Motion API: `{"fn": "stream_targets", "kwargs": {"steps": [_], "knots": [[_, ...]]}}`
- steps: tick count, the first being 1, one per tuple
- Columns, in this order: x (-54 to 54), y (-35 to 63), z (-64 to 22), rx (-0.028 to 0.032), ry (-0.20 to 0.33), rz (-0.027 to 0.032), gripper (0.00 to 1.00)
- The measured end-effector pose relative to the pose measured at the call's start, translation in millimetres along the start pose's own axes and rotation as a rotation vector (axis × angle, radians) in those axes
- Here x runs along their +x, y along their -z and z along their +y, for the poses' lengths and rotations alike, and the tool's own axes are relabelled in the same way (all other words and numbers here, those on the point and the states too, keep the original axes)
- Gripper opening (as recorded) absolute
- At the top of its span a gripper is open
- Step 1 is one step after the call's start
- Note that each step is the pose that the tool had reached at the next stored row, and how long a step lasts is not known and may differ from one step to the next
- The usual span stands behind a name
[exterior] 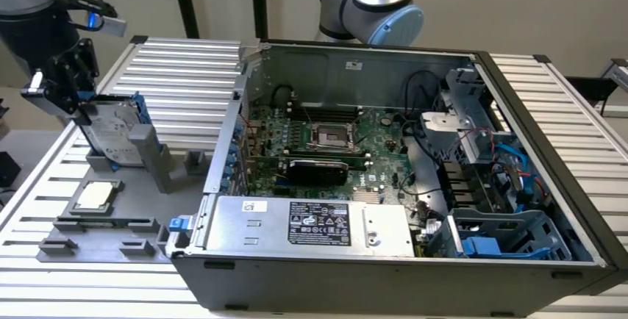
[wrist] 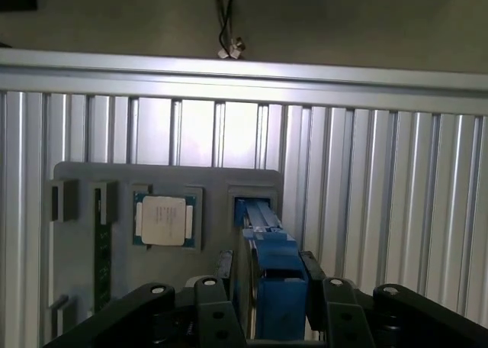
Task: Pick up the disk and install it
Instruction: 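Pick up the disk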
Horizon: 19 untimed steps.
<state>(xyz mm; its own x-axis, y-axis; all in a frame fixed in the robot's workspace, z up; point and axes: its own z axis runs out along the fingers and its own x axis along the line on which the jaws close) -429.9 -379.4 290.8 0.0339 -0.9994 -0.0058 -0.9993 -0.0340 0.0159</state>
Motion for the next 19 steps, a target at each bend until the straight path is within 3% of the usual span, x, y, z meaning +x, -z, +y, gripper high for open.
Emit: {"fn": "stream_targets", "kwargs": {"steps": [4,5,19], "knots": [[0.0,-0.2,0.0,0.0002,-0.008,-0.0002,0.44],[0.0,-0.2,0.0,0.0002,-0.009,-0.0002,0.37],[0.4,-0.2,0.0,0.0021,-0.043,-0.0025,0.33]]}}
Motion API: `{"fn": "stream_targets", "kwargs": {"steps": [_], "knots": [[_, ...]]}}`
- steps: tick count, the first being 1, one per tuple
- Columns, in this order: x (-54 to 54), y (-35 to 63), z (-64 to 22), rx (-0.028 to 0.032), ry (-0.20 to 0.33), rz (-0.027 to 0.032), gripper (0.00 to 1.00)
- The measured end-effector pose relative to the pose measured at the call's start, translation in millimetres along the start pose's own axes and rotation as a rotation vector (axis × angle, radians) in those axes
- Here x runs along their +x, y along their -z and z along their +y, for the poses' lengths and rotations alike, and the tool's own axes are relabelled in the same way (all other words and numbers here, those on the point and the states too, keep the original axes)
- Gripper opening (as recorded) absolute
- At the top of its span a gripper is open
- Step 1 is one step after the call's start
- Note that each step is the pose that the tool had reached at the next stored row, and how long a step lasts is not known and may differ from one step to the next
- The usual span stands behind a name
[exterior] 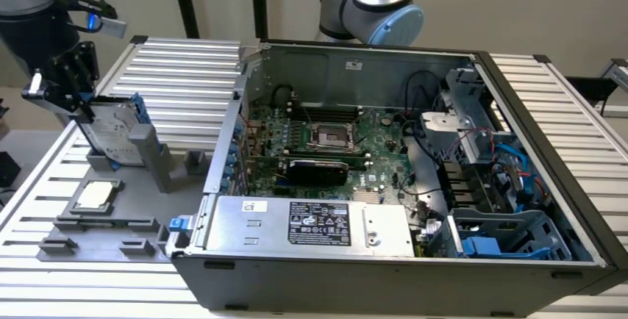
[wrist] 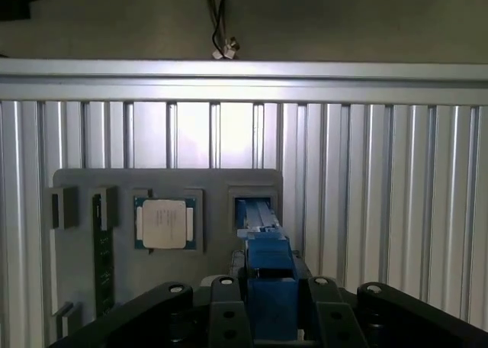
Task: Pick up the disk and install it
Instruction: 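Pick up the disk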
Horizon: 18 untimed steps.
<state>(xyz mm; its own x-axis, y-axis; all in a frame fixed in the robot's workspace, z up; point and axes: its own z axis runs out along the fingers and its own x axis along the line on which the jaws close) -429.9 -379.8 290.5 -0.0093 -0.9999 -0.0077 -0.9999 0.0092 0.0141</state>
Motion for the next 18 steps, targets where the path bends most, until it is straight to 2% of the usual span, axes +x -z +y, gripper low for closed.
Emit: {"fn": "stream_targets", "kwargs": {"steps": [10,13,18], "knots": [[0.0,1.0,0.1,0.0010,-0.008,-0.0010,0.33],[-0.1,10.1,0.1,0.0008,-0.008,-0.0007,0.33],[-0.2,31.8,-0.3,0.0008,-0.008,-0.0007,0.33]]}}
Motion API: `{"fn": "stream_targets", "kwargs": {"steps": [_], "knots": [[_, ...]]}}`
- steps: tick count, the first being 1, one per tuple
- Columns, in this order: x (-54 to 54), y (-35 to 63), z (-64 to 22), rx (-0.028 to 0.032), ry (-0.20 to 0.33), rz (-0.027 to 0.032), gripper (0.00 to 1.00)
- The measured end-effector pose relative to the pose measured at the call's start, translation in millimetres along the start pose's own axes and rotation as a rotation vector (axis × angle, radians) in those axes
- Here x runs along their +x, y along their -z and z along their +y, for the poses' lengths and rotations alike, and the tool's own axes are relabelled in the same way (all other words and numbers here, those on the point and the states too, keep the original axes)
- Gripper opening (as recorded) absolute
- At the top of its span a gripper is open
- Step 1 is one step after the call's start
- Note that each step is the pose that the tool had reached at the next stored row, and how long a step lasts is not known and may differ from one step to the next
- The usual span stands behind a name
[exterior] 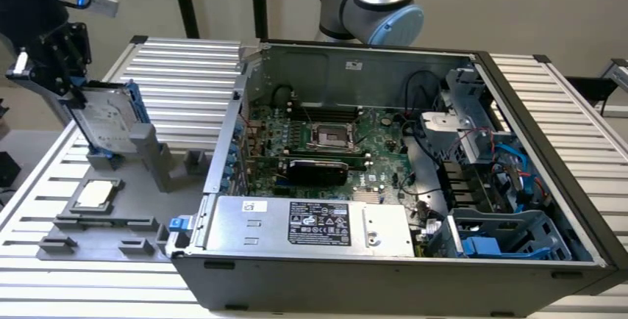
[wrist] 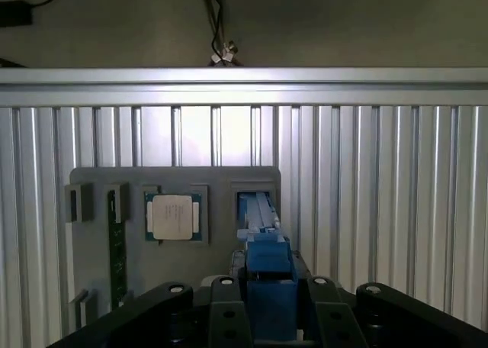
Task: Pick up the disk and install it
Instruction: 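Pick up the disk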
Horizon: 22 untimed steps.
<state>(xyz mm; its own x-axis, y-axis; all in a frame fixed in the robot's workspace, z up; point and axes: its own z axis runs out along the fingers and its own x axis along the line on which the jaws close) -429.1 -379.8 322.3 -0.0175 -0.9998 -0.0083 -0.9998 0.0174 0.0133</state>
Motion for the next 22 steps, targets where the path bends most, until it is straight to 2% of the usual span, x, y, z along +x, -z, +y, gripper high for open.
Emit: {"fn": "stream_targets", "kwargs": {"steps": [6,13,17,22], "knots": [[-0.2,19.7,-1.0,0.0000,0.000,0.0000,0.33],[-0.5,51.3,-6.5,0.0000,0.000,0.0000,0.33],[-0.7,69.5,-14.0,0.0000,0.000,0.0000,0.33],[-1.1,92.5,-27.9,-0.0003,0.000,0.0000,0.33]]}}
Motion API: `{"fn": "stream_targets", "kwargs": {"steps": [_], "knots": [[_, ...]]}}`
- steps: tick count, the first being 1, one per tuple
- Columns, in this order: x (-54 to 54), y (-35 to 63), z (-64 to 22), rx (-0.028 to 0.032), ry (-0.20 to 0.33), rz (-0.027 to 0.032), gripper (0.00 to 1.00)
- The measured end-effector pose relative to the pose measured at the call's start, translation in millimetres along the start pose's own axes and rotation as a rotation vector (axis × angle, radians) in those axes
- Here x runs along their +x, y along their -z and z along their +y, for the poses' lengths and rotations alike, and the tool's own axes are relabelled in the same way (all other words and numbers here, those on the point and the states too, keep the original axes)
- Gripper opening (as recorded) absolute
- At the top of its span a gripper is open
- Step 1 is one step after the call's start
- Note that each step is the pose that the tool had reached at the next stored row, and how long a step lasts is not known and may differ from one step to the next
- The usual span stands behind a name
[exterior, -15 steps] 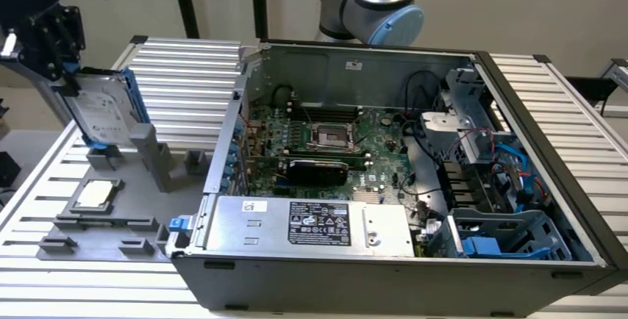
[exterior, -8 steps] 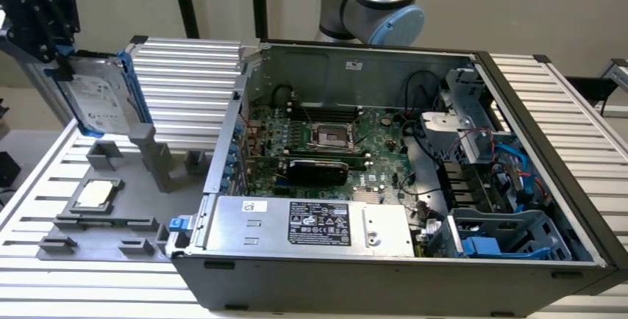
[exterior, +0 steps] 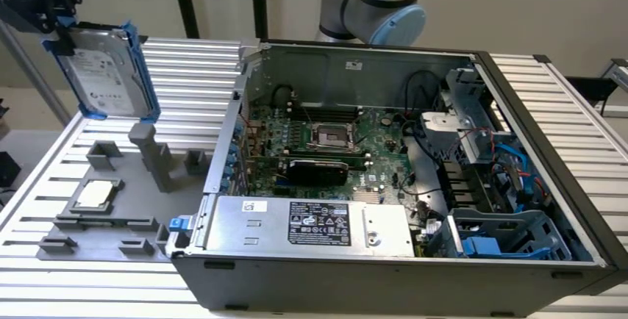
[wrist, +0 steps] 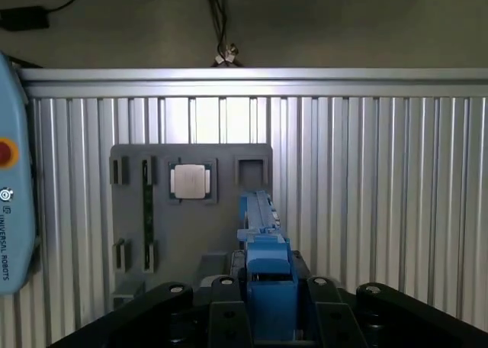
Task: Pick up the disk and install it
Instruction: 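Pick up the disk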
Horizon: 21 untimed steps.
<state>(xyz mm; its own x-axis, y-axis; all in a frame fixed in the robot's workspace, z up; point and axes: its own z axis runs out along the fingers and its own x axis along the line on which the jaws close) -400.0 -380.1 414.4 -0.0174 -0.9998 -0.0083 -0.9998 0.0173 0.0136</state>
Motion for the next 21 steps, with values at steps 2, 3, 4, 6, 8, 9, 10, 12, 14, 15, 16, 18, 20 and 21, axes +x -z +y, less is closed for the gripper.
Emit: {"fn": "stream_targets", "kwargs": {"steps": [2,3,4,6,8,9,10,12,14,15,16,18,20,21], "knots": [[-0.2,9.4,-6.2,-0.0001,0.000,0.0000,0.33],[-0.3,13.9,-9.8,0.0000,0.000,0.0000,0.33],[-0.3,18.6,-14.0,-0.0001,0.000,0.0000,0.33],[-0.3,27.7,-22.6,-0.0001,0.000,0.0000,0.33],[-0.2,36.8,-31.5,-0.0003,0.000,0.0000,0.33],[-0.1,41.2,-35.8,-0.0003,0.000,0.0000,0.33],[-0.1,46.2,-40.6,-0.0006,0.000,0.0001,0.33],[0.1,55.3,-49.5,-0.0008,0.000,-0.0001,0.33],[0.4,64.6,-58.5,-0.0015,0.000,-0.0005,0.33],[0.6,69.1,-63.0,-0.0018,0.000,-0.0009,0.33],[0.9,73.7,-67.4,-0.0022,0.000,-0.0014,0.33],[1.6,82.8,-76.3,-0.0029,0.000,-0.0024,0.33],[2.4,91.7,-85.3,-0.0036,0.000,-0.0030,0.33],[3.0,95.3,-89.9,-0.0040,0.000,-0.0031,0.33]]}}
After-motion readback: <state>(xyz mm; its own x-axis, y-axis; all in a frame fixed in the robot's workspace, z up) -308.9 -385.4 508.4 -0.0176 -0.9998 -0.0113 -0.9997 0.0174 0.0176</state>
